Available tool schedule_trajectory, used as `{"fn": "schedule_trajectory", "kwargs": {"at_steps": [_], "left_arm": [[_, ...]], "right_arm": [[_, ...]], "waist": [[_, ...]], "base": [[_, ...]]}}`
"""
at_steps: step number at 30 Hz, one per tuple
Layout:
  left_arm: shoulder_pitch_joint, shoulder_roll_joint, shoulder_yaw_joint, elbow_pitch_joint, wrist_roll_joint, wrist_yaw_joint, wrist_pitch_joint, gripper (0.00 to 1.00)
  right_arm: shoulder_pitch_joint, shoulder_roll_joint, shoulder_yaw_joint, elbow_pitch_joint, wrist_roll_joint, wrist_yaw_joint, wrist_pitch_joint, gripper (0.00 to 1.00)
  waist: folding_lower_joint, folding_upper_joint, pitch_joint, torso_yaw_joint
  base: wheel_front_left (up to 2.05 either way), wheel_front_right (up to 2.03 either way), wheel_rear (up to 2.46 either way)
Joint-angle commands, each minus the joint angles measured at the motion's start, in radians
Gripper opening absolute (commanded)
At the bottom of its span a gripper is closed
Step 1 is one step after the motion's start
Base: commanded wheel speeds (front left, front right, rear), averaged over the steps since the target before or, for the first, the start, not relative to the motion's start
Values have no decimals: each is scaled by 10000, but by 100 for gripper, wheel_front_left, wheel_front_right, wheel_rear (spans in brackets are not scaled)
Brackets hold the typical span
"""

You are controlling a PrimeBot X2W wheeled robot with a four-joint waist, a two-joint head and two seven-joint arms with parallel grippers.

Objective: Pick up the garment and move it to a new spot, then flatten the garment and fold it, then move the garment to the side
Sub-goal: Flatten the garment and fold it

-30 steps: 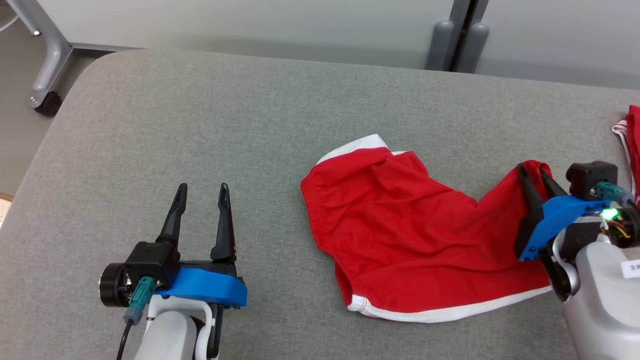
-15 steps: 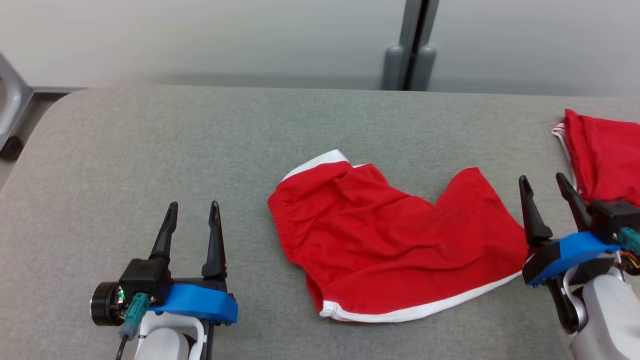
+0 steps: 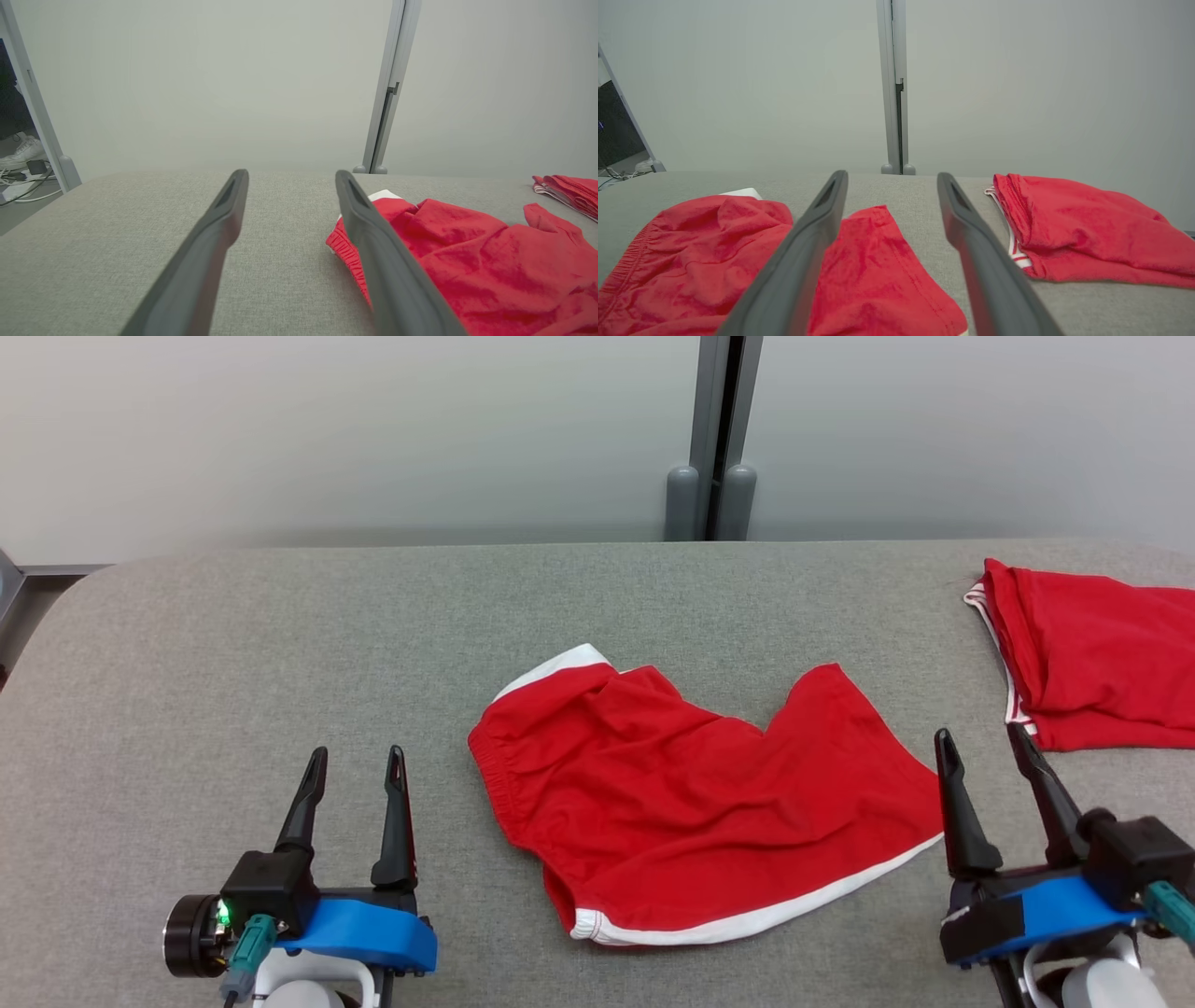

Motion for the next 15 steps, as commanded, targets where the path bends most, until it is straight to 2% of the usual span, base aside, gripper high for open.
{"fn": "schedule_trajectory", "kwargs": {"at_steps": [1, 8, 15], "left_arm": [[20, 78, 52, -51, 20, 2, -44, 100], [102, 103, 119, -94, 34, 85, -44, 100], [38, 96, 113, -85, 29, 119, -44, 100]], "right_arm": [[206, 31, -49, -177, -91, 5, 51, 100], [1052, 365, 64, -1322, -205, 4, 386, 100], [1237, 465, 44, -1474, -275, 5, 624, 100]], "waist": [[0, -1, -6, 5], [0, -1, -60, 65], [0, -1, -68, 111]], "base": [[0, 0, 0], [0, 0, 0], [0, 0, 0]]}}
